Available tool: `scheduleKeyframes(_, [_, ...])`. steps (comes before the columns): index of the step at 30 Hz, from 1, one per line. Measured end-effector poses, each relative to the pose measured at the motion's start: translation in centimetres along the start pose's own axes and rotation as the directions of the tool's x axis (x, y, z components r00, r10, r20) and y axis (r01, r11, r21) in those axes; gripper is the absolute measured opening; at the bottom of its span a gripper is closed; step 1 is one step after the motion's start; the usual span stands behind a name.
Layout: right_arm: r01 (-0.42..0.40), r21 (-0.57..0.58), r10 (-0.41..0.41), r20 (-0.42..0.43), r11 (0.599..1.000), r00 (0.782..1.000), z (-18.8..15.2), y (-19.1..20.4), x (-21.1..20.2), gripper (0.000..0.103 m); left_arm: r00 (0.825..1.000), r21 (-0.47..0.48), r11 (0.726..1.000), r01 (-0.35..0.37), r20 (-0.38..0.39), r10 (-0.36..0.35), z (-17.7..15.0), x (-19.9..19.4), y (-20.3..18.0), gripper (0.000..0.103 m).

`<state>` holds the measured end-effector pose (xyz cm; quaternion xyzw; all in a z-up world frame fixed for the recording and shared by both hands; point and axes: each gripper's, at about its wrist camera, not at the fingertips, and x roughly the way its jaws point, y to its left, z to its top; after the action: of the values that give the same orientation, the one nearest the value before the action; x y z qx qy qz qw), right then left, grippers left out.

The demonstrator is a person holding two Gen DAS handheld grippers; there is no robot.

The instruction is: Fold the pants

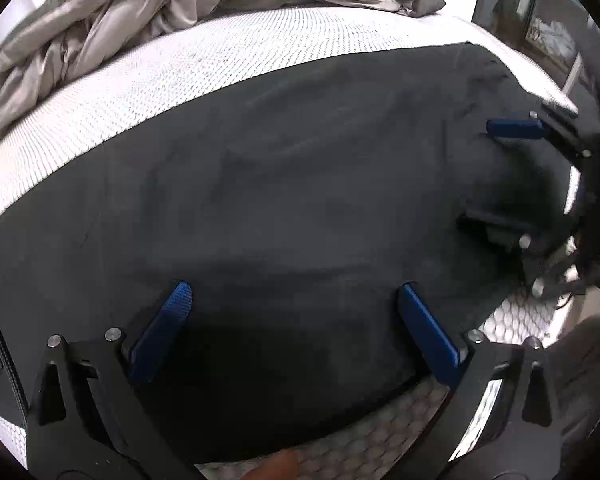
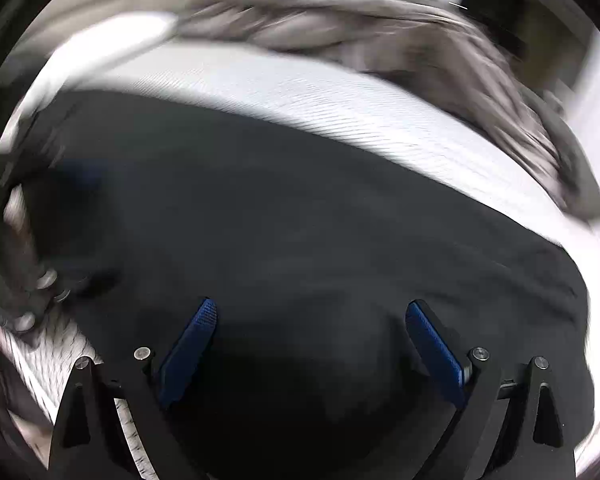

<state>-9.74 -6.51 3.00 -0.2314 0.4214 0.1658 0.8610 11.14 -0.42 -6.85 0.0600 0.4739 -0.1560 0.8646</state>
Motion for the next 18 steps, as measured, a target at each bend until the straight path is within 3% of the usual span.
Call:
scheduleKeyframes(2, [-0.022,0.041,0.022,-0.013,0.999,1.000,-1.6,-2.0,-0.5,0.097,1.000,-0.031,0.999,0.010,-0.001,-0.010,-0.7,-0.8,2.1,0.103])
scheduleKeyframes(4, [-0.024,0.125,0.029,-0.039,0.992,0.999,-3.9,-5.4,-0.7,0.097,0.999,-0.067,0.997,-0.033,0.001,0.033,-1.4,-1.6,5.1,0.103])
scheduleKeyframes(6, [0.165,0.191,-0.145,-0.110,0.968,0.983,-6.8,-10.4,-1.0,0.101,0.998,-0.128,0.990,-0.057,0.011,0.058,-2.3,-2.3,7.5,0.103])
scheduleKeyframes(7, [0.273,0.235,-0.242,-0.155,0.933,0.958,-8.4,-12.9,-1.1,0.102,0.997,-0.154,0.985,-0.076,0.022,0.080,-2.4,-2.7,8.2,0.102])
scheduleKeyframes(9, [0.392,0.325,-0.335,-0.218,0.861,0.917,-10.3,-16.2,-1.5,0.102,0.992,-0.182,0.977,-0.109,0.041,0.118,-2.3,-3.4,9.0,0.102])
scheduleKeyframes(11, [0.379,0.418,-0.316,-0.212,0.826,0.925,-10.8,-17.3,-2.7,0.101,0.989,-0.202,0.972,-0.120,0.057,0.134,-1.5,-3.7,9.0,0.102])
scheduleKeyframes(13, [0.364,0.425,-0.312,-0.188,0.829,0.931,-9.6,-16.7,-2.9,0.101,0.989,-0.201,0.973,-0.113,0.074,0.130,0.7,-3.2,8.5,0.102])
scheduleKeyframes(16, [0.229,0.378,-0.210,-0.089,0.897,0.974,-5.2,-12.3,-2.3,0.101,0.991,-0.171,0.981,-0.094,0.082,0.109,4.0,-1.5,6.8,0.102])
scheduleKeyframes(18, [0.104,0.325,-0.096,-0.040,0.940,0.995,-2.2,-8.6,-1.2,0.101,0.995,-0.145,0.987,-0.063,0.062,0.072,5.8,-0.3,4.8,0.102])
